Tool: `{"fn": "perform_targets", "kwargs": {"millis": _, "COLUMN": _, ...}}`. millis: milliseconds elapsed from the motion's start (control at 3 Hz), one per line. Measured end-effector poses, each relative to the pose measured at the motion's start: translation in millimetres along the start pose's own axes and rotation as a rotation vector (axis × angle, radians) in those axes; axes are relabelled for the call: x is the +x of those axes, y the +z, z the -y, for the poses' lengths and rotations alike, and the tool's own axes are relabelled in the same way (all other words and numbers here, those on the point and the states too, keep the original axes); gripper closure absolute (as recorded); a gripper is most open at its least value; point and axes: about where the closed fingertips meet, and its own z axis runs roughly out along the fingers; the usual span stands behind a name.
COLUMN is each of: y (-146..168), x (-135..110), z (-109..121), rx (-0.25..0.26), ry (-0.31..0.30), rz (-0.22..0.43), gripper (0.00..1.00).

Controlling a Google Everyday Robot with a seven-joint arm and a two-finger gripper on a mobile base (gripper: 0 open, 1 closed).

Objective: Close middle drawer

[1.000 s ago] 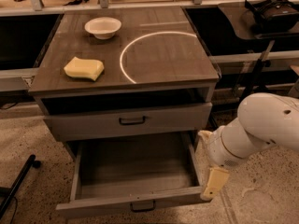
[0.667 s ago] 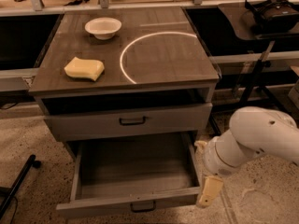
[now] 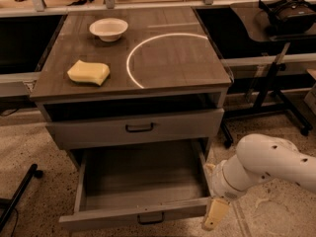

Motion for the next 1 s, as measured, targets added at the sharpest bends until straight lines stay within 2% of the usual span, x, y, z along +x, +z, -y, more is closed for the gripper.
{"fn": "perform_targets", "kwargs": {"millis": 333, "y": 25.7, "x": 11.3, "z": -3.6, "rx": -0.012, "ry": 0.039, "rz": 0.028, "gripper": 0.00}}
{"fn": "perform_targets", "kwargs": {"millis": 667, "y": 45.7, "x": 23.4, "z": -6.1, "rx": -0.020, "ry": 0.075, "rz": 0.048, "gripper": 0.14}}
{"fn": "perform_targets", "kwargs": {"millis": 1000, "y": 63.9, "x": 38.1, "z": -8.6, "rx": -0.027, "ry": 0.113, "rz": 0.079, "gripper": 0.45}}
